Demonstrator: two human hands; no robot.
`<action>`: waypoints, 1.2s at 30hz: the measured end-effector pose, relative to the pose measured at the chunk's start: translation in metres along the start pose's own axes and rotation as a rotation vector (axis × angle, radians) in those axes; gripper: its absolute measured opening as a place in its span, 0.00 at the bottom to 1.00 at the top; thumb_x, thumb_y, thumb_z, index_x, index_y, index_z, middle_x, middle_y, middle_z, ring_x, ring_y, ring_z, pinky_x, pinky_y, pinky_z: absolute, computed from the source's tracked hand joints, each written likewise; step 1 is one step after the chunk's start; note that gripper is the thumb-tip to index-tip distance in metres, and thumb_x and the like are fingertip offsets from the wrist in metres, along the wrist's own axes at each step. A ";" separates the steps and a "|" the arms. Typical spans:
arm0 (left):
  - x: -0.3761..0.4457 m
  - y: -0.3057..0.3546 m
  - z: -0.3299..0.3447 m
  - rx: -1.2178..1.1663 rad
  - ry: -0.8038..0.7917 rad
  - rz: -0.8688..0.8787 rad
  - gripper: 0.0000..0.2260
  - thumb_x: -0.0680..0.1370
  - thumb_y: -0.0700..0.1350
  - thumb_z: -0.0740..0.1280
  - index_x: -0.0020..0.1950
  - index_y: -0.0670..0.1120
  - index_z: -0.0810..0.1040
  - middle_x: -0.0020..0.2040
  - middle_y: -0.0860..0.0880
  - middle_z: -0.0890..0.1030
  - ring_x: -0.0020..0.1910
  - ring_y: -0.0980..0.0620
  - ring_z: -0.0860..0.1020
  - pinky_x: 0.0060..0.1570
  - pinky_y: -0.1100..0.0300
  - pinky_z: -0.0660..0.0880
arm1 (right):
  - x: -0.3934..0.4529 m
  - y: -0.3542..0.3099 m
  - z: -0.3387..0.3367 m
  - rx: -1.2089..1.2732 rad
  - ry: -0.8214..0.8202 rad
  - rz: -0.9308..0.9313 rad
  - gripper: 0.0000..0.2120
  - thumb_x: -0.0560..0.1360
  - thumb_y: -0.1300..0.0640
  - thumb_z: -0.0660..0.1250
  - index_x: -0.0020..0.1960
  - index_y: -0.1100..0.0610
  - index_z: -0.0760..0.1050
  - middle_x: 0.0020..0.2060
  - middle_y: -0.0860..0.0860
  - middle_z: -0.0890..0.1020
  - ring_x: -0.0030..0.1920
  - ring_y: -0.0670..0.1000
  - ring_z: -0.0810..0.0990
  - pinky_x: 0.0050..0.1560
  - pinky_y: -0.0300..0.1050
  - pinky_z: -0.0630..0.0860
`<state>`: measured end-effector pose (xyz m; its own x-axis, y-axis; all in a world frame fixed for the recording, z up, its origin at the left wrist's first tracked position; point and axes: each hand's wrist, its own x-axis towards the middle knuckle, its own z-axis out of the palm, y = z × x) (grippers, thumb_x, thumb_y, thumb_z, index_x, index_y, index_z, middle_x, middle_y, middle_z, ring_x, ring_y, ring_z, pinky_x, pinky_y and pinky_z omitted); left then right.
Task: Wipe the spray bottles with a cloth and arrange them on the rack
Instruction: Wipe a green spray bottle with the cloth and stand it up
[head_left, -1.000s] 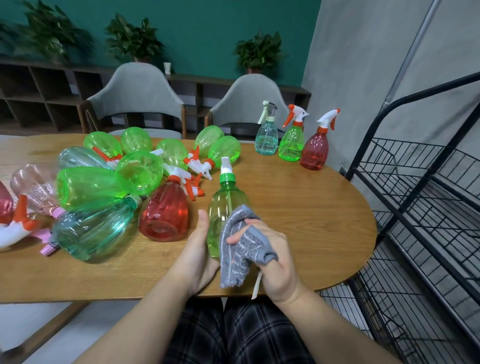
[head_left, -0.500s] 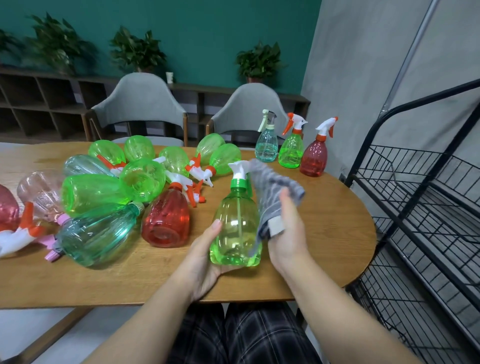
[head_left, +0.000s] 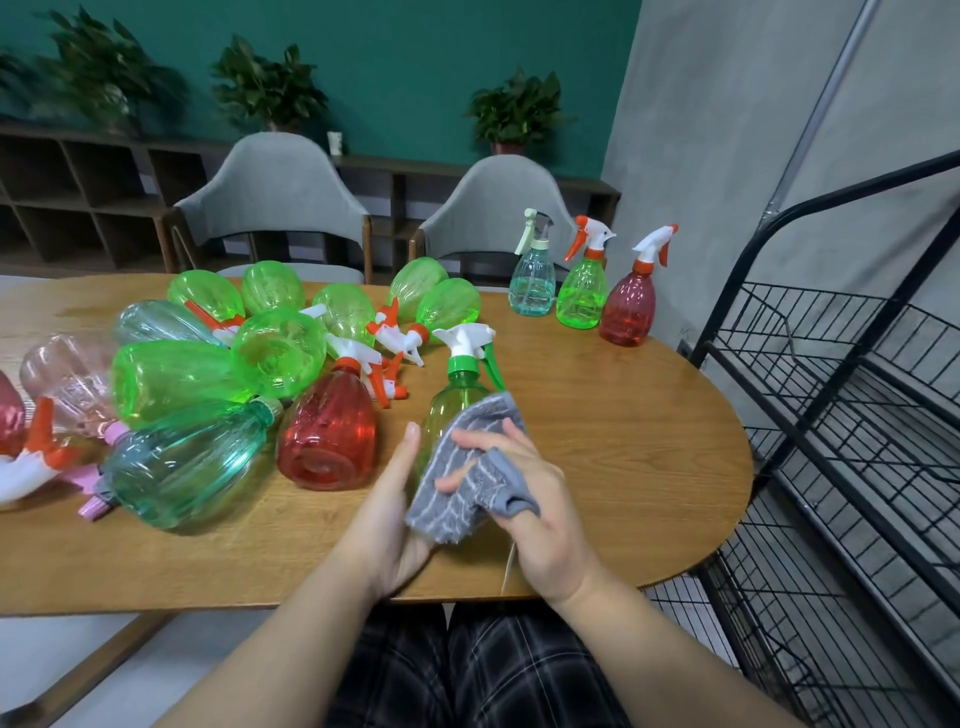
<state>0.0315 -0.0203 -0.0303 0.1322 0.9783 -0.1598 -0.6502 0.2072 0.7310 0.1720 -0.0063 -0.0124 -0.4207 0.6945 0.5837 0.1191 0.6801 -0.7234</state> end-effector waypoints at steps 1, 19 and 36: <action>0.000 0.001 0.001 -0.004 -0.008 -0.010 0.29 0.74 0.63 0.57 0.62 0.43 0.78 0.56 0.38 0.83 0.51 0.45 0.83 0.54 0.49 0.79 | 0.000 0.000 0.001 0.026 0.006 -0.012 0.18 0.70 0.50 0.59 0.49 0.56 0.83 0.55 0.51 0.83 0.60 0.47 0.78 0.73 0.44 0.56; -0.003 0.000 0.001 -0.005 -0.043 0.030 0.29 0.71 0.61 0.69 0.65 0.44 0.78 0.61 0.39 0.81 0.55 0.42 0.82 0.48 0.46 0.81 | 0.043 -0.025 -0.005 0.336 0.343 0.527 0.07 0.72 0.51 0.65 0.43 0.53 0.78 0.39 0.52 0.82 0.43 0.52 0.79 0.50 0.48 0.72; -0.002 -0.001 -0.001 0.018 -0.051 0.051 0.46 0.55 0.64 0.81 0.68 0.46 0.74 0.63 0.42 0.80 0.58 0.47 0.81 0.48 0.52 0.81 | 0.001 -0.003 0.006 -0.014 0.085 0.101 0.19 0.71 0.52 0.61 0.60 0.49 0.78 0.65 0.40 0.72 0.69 0.42 0.68 0.71 0.46 0.64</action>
<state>0.0313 -0.0223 -0.0310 0.1375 0.9865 -0.0889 -0.6436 0.1572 0.7491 0.1662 -0.0087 -0.0122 -0.3279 0.7768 0.5376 0.1697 0.6082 -0.7754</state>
